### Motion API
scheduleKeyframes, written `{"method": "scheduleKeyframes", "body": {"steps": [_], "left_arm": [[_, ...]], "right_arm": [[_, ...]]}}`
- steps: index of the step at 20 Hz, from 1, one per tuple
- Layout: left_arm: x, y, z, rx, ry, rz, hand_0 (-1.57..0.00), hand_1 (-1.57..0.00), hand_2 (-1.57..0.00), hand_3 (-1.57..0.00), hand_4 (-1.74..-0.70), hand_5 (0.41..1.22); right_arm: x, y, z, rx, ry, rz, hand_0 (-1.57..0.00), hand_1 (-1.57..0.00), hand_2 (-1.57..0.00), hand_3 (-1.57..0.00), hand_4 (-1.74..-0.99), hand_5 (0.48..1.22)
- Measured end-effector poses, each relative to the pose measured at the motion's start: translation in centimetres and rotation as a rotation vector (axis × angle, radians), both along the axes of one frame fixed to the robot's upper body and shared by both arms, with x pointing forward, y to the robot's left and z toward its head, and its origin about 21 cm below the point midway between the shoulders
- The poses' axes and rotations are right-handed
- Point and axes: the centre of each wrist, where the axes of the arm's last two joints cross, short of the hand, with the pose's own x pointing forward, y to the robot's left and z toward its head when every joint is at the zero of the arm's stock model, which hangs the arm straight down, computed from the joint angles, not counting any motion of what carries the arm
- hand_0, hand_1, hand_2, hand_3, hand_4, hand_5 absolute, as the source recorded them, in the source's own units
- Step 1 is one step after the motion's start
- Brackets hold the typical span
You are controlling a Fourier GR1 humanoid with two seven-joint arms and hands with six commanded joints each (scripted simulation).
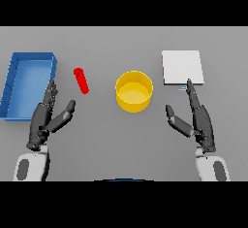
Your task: Pick up the red beaker and tilt it to pour out 1 green nut into yellow bowl. Pick up the yellow bowl and place it on the metallic measuring scale.
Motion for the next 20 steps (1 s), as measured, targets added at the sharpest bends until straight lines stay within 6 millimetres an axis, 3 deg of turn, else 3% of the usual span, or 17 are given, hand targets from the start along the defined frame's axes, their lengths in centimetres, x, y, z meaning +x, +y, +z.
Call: {"method": "scheduleKeyframes", "body": {"steps": [2,6,16,20], "left_arm": [[-0.5,-0.1,0.1,0.017,0.005,-0.011,0.0,0.0,0.0,0.0,-1.1,0.616],[0.6,-0.8,-0.3,0.049,0.056,-0.021,0.0,0.0,0.0,0.0,-1.1,0.617],[7.1,-1.8,-1.3,0.078,0.04,-0.008,0.0,0.0,0.0,0.0,-1.15,0.629],[9.1,-2.3,-2.7,0.064,0.054,-0.011,0.0,0.0,0.0,0.0,-1.18,0.631]], "right_arm": [[0.0,0.1,0.2,-0.015,0.007,-0.004,0.0,0.0,0.0,0.0,-1.112,0.659],[-0.3,0.5,0.4,-0.001,0.005,-0.001,0.0,0.0,0.0,0.0,-1.127,0.652],[0.0,-0.1,0.8,0.039,0.009,-0.001,0.0,0.0,0.0,0.0,-1.229,0.667],[0.0,-0.1,0.6,0.038,0.009,-0.005,0.0,0.0,0.0,0.0,-1.245,0.67]]}}
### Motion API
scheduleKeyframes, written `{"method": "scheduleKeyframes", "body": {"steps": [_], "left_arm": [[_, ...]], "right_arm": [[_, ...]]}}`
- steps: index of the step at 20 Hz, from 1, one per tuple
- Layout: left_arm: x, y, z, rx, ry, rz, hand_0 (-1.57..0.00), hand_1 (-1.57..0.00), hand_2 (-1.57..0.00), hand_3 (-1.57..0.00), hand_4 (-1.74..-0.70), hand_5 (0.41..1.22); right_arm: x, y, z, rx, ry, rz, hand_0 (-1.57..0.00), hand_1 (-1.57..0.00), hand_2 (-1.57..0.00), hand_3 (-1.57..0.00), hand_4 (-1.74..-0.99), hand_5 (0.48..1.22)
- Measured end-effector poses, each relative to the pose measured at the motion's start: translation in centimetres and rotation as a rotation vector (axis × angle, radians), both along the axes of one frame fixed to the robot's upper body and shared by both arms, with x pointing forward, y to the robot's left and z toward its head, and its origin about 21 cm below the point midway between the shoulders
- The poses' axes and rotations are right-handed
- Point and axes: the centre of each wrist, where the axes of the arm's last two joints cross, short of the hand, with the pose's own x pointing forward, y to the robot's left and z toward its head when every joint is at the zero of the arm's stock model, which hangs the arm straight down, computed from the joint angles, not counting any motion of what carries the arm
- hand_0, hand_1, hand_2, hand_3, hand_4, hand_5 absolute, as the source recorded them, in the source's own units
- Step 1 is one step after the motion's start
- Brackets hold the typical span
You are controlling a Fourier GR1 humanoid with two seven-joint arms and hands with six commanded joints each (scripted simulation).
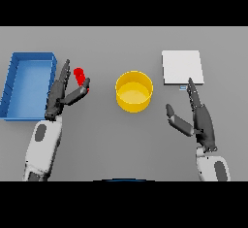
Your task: Pick up the red beaker and tilt it to pour out 1 green nut into yellow bowl. Pick up the yellow bowl and place it on the metallic measuring scale.
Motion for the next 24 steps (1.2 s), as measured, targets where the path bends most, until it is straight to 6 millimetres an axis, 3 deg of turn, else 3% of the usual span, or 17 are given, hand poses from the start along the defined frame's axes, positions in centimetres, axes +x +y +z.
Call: {"method": "scheduleKeyframes", "body": {"steps": [7,13,14,15,18,20,21,24], "left_arm": [[2.4,-1.5,-1.0,0.057,-0.041,-0.022,0.0,0.0,0.0,0.0,-1.26,0.664],[4.3,-2.6,-0.7,0.073,-0.067,-0.031,0.0,-0.02,-0.04,0.0,-1.3,0.715],[4.2,-2.7,-0.9,0.064,-0.086,-0.02,-0.09,-0.14,-0.15,-0.05,-1.32,0.741],[4.5,-2.7,-0.9,0.058,-0.094,-0.003,-0.32,-0.36,-0.36,-0.22,-1.35,0.77],[4.5,-3.5,-1.6,0.045,-0.092,0.017,-0.93,-0.95,-0.95,-0.76,-1.53,0.99],[4.7,-3.9,-1.6,0.034,-0.117,-0.002,-1.16,-1.18,-1.17,-1.0,-1.6,1.073],[4.7,-3.7,-1.9,0.023,-0.137,-0.008,-1.24,-1.25,-1.25,-1.11,-1.57,1.103],[4.9,-3.8,-1.8,0.007,-0.128,0.022,-1.4,-1.41,-1.41,-1.34,-1.65,1.127]], "right_arm": [[-0.1,-0.4,0.0,0.01,0.01,-0.001,0.0,0.0,0.0,0.0,-1.264,0.69],[-0.3,-0.1,0.1,0.01,-0.004,0.002,0.0,0.0,0.0,0.0,-1.259,0.691],[-0.2,-0.3,0.0,-0.002,0.005,-0.005,0.0,0.0,0.0,0.0,-1.255,0.691],[-0.3,-0.2,0.1,-0.008,-0.007,-0.008,0.0,0.0,0.0,0.0,-1.252,0.69],[-0.2,0.0,0.2,-0.01,-0.017,0.0,0.0,0.0,0.0,0.0,-1.241,0.695],[-0.3,0.0,0.2,-0.012,-0.011,-0.006,0.0,0.0,0.0,0.0,-1.233,0.688],[-0.4,-0.2,0.2,-0.008,-0.019,-0.004,0.0,0.0,0.0,0.0,-1.233,0.686],[-0.2,0.0,0.1,-0.009,-0.017,0.0,0.0,0.0,0.0,0.0,-1.207,0.677]]}}
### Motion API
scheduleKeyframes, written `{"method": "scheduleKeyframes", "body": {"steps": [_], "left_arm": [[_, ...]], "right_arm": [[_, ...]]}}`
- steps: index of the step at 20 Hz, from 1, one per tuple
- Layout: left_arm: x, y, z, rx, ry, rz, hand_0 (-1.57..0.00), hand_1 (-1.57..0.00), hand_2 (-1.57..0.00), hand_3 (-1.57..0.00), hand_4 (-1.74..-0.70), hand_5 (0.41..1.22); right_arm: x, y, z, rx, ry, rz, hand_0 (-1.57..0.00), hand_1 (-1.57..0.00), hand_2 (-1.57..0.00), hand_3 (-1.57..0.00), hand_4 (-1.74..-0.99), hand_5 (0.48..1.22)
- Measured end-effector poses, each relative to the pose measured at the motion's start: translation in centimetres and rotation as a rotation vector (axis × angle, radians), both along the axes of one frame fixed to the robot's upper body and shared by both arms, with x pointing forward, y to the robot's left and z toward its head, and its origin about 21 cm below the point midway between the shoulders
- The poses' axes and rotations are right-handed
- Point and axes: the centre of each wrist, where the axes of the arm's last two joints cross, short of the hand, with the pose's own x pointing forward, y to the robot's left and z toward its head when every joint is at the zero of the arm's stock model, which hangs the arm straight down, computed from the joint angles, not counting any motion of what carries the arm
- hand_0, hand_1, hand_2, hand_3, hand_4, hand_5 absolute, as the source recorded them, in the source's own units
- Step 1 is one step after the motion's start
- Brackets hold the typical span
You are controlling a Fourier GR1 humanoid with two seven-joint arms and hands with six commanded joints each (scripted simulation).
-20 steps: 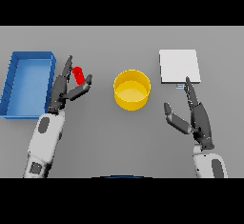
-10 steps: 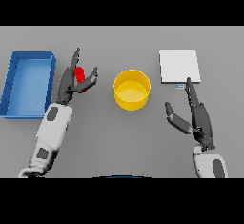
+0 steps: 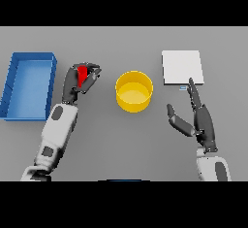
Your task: Pick up the red beaker and tilt it to pour out 1 green nut into yellow bowl. Pick up the yellow bowl and place it on the metallic measuring scale.
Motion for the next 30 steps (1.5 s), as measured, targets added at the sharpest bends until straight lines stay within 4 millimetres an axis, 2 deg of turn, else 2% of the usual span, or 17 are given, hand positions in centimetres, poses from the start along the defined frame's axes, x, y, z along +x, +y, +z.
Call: {"method": "scheduleKeyframes", "body": {"steps": [6,7,9,12,14,18,19,21,23,26,27,30], "left_arm": [[0.8,0.0,2.3,0.049,-0.064,-0.017,-1.53,-1.53,-1.53,-1.51,-1.72,1.126],[0.9,0.6,2.9,0.074,-0.084,-0.021,-1.54,-1.54,-1.54,-1.52,-1.72,1.127],[1.4,0.5,4.9,0.157,-0.107,-0.059,-1.55,-1.55,-1.55,-1.54,-1.73,1.134],[2.1,0.6,7.6,0.411,-0.141,-0.145,-1.56,-1.56,-1.56,-1.55,-1.74,1.136],[2.1,-0.1,8.5,0.517,-0.142,-0.195,-1.56,-1.56,-1.56,-1.55,-1.74,1.127],[1.3,-1.3,8.8,0.597,-0.135,-0.246,-1.56,-1.56,-1.56,-1.56,-1.74,1.144],[1.5,-1.4,9.6,0.649,-0.137,-0.258,-1.56,-1.56,-1.56,-1.56,-1.74,1.149],[2.2,-2.0,11.0,0.813,-0.147,-0.287,-1.57,-1.57,-1.57,-1.56,-1.74,1.153],[2.7,-4.0,12.2,0.979,-0.183,-0.363,-1.57,-1.57,-1.57,-1.57,-1.74,1.177],[3.2,-5.6,13.3,1.205,-0.208,-0.451,-1.57,-1.57,-1.57,-1.57,-1.74,1.199],[3.5,-5.7,13.5,1.284,-0.204,-0.482,-1.57,-1.57,-1.57,-1.57,-1.69,1.203],[3.8,-7.6,14.4,1.493,-0.2,-0.562,-1.57,-1.57,-1.57,-1.57,-1.58,1.212]], "right_arm": [[0.2,0.3,0.0,-0.041,-0.02,-0.01,0.0,0.0,0.0,0.0,-1.127,0.659],[0.0,0.2,-0.1,-0.051,-0.015,-0.01,0.0,0.0,0.0,0.0,-1.116,0.656],[0.2,0.0,-0.3,-0.067,-0.012,-0.027,0.0,0.0,0.0,0.0,-1.103,0.656],[0.1,-0.1,-0.3,-0.076,-0.022,-0.022,0.0,0.0,0.0,0.0,-1.092,0.661],[-0.2,-0.4,-0.3,-0.065,-0.025,-0.014,0.0,0.0,0.0,0.0,-1.092,0.667],[-0.2,-0.3,-0.3,-0.069,-0.012,-0.013,0.0,0.0,0.0,0.0,-1.096,0.666],[-0.2,-0.2,0.0,-0.072,-0.019,-0.01,0.0,0.0,0.0,0.0,-1.096,0.67],[0.0,0.5,-0.1,-0.059,-0.018,0.011,0.0,0.0,0.0,0.0,-1.069,0.685],[-0.1,0.1,-0.1,-0.068,-0.021,0.005,0.0,0.0,0.0,0.0,-1.056,0.692],[0.0,0.1,-0.1,-0.07,-0.011,-0.002,0.0,0.0,0.0,0.0,-1.068,0.689],[0.2,0.2,0.1,-0.067,-0.028,0.002,0.0,0.0,0.0,0.0,-1.07,0.686],[-0.2,0.1,-0.3,-0.047,-0.028,0.017,0.0,0.0,0.0,0.0,-1.063,0.681]]}}
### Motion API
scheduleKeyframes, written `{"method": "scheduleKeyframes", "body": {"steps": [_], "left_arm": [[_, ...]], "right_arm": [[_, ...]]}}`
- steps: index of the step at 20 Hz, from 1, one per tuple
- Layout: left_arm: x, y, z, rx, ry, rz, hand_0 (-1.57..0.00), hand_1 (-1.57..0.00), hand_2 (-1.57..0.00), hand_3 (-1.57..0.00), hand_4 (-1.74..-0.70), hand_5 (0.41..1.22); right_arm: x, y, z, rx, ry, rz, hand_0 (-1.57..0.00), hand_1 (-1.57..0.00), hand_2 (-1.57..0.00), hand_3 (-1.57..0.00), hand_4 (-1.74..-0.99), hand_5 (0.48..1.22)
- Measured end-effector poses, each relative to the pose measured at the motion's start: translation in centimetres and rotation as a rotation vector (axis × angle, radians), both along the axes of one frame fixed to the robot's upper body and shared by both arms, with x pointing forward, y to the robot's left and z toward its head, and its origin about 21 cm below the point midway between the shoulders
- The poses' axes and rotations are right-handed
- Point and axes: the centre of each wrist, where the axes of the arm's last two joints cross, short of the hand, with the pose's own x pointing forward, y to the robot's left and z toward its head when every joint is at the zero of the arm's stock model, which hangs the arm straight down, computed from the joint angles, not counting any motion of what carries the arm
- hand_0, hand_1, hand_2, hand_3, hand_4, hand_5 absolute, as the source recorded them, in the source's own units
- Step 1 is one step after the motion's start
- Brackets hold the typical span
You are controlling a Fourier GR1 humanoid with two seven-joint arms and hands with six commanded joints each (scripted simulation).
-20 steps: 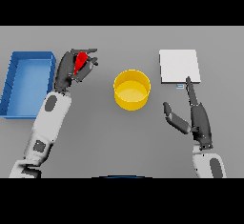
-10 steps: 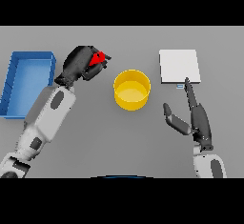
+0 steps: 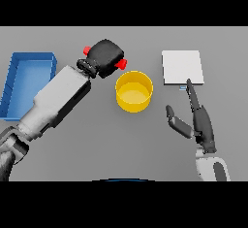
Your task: Pick up the red beaker and tilt it to pour out 1 green nut into yellow bowl. Pick up the yellow bowl and place it on the metallic measuring scale.
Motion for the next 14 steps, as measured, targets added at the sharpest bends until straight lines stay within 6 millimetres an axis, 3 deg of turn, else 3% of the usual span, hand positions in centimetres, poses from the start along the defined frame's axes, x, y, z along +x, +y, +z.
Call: {"method": "scheduleKeyframes", "body": {"steps": [9,14], "left_arm": [[1.1,-3.5,1.0,0.468,-0.109,-0.109,-1.57,-1.57,-1.57,-1.57,-1.72,1.22],[0.9,-4.7,0.8,0.593,-0.168,-0.147,-1.57,-1.57,-1.57,-1.57,-1.73,1.221]], "right_arm": [[0.4,0.2,0.1,0.004,0.038,0.016,0.0,0.0,0.0,0.0,-1.063,0.694],[-0.1,0.2,0.2,0.005,0.011,0.016,0.0,0.0,0.0,0.0,-1.056,0.693]]}}
